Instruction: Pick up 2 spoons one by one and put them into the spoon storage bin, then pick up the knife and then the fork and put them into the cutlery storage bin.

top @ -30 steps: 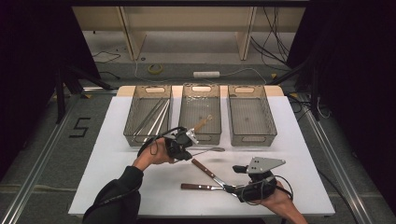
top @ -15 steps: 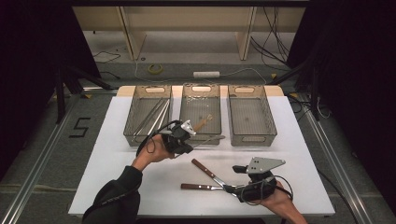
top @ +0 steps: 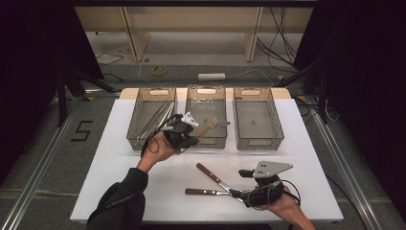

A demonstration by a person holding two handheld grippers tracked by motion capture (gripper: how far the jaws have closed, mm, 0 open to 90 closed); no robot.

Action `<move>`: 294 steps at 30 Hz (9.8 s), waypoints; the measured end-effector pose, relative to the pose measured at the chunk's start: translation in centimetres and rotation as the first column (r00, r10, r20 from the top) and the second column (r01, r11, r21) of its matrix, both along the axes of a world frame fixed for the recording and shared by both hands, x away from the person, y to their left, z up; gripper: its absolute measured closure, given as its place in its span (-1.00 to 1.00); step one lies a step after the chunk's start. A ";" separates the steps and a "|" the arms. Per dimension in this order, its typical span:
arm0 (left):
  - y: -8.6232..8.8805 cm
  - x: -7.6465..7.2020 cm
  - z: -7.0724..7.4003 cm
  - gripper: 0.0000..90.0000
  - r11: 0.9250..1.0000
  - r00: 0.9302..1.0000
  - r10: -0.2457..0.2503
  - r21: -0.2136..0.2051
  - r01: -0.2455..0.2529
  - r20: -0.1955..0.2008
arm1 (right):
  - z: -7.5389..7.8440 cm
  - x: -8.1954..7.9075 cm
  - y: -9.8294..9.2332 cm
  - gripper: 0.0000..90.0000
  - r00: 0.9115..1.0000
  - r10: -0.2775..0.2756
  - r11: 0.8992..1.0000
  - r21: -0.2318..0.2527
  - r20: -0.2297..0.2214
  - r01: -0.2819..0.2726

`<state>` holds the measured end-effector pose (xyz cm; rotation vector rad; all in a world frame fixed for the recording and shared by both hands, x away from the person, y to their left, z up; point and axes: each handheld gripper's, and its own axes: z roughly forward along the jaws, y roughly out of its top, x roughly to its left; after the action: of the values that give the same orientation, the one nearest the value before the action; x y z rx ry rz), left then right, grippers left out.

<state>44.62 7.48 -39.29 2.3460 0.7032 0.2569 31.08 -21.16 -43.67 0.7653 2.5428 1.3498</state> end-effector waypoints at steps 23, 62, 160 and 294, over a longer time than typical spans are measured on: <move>-0.5 4.6 1.0 0.96 0.977 0.981 0.190 -0.100 -0.186 0.035 | 0.0 0.0 -0.1 -0.40 1.000 0.003 1.000 -0.002 0.001 -0.003; -0.3 7.9 -2.3 0.95 0.932 0.937 0.349 -0.102 -0.349 -0.018 | -0.1 0.0 -0.1 -0.40 1.000 0.006 1.000 0.003 -0.001 -0.006; 6.2 -4.9 -1.4 -0.49 0.937 0.977 0.213 -0.286 -0.199 0.019 | 0.1 2.6 1.8 -0.37 0.985 -0.087 0.979 -0.194 -0.151 0.057; 10.2 -13.0 -3.2 -0.57 0.917 0.953 0.265 -0.344 -0.203 0.145 | -2.4 7.8 11.0 0.65 0.960 -0.063 0.813 -0.572 -0.274 -0.110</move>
<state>31.58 17.70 -42.51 1.8948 0.8633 0.4300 38.90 -10.16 -46.04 0.8314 2.9426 0.4016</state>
